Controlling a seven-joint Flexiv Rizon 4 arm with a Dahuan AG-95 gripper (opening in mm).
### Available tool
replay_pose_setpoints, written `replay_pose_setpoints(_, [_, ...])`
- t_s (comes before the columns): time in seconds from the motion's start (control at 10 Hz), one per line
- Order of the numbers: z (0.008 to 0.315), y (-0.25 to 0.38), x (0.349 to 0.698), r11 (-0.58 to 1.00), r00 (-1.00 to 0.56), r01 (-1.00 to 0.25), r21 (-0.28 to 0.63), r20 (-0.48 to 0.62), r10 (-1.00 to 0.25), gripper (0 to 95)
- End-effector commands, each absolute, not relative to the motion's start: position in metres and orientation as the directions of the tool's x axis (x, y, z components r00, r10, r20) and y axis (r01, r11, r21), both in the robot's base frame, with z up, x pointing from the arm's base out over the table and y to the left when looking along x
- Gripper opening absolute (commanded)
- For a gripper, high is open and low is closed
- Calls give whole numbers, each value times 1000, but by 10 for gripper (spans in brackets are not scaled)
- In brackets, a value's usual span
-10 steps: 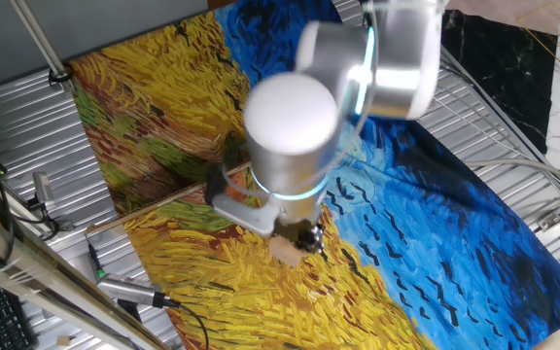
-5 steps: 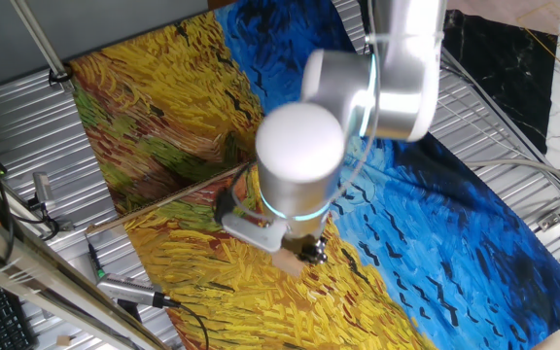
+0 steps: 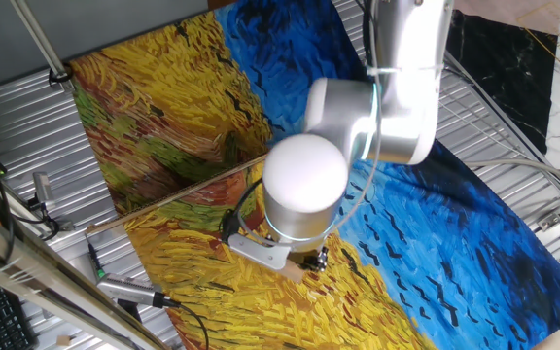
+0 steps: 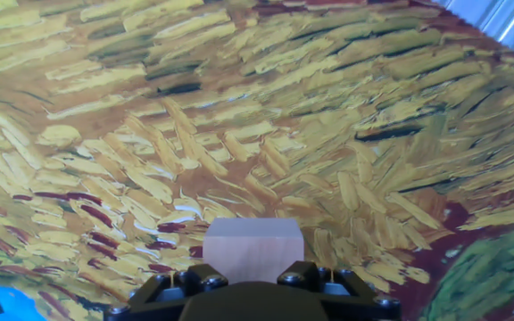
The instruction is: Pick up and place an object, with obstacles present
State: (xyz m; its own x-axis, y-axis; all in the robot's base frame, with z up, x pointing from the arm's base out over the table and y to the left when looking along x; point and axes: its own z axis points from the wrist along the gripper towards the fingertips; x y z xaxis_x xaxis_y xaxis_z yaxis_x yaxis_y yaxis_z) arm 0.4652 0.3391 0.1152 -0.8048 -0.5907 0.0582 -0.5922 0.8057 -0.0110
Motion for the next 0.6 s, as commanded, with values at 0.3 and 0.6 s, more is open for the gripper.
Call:
replay_pose_setpoints(0.3, [95,344,461,807,-807,-590,-20,43,-589,0])
replay_pose_setpoints(0.6, [83,346,461,806,-807,-591,-31,26,-590,0])
